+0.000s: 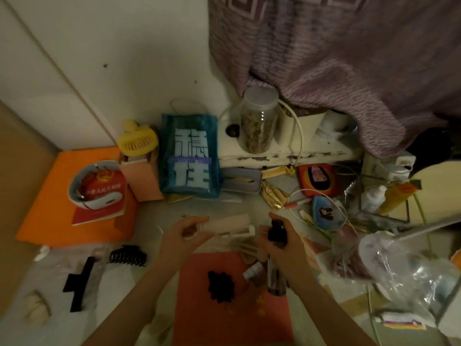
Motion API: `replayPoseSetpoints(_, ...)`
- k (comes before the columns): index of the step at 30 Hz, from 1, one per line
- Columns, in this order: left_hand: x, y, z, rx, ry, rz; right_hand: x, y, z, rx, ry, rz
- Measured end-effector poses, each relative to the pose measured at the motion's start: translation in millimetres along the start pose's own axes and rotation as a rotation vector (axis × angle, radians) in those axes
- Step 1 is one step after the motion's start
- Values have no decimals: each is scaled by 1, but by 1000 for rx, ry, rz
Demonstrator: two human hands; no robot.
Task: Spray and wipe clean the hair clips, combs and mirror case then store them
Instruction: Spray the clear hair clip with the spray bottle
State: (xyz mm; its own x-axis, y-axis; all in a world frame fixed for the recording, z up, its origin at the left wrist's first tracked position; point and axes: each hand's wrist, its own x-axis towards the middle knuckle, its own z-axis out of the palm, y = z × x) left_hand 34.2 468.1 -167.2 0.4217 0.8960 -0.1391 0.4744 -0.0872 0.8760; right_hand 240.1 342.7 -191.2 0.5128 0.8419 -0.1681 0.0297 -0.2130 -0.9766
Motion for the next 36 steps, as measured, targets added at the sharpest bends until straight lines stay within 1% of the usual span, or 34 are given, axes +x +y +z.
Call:
replayPoseSetpoints(2,4,26,-17,1,-22,39,9,-28,0,36,-4,-36)
replayPoseSetpoints(4,6,55,-34,-5,-48,131,16,-62,-2,84,-31,-99)
replayPoseSetpoints(6,7,80,-48,-21,-81,190,21,-97,-6,132,-86,-147)
replayPoseSetpoints(8,6,109,-63,30,-83,277,21,-133,-11,152,-147,-189)
replayPoseSetpoints(12,14,158,-88,-54,-125,303,20,-189,-19,120,-230,-297)
replayPoseSetpoints(16,13,208,-102,-117,-57,440,15,-227,-22,181,-153,-395)
replayPoseSetpoints(20,9,242,-103,-232,72,504,12,-250,-17,394,-24,-437)
replayPoseSetpoints(23,4,259,-93,-338,47,536,11,-264,-9,574,32,-430)
replayPoseSetpoints(26,0,270,-84,-366,16,605,12,-278,-3,717,49,-396)
replayPoseSetpoints(32,6,289,-94,-344,117,649,15,-298,1,756,43,-387)
replayPoseSetpoints(36,10,297,-100,-337,114,683,17,-308,2,756,24,-399)
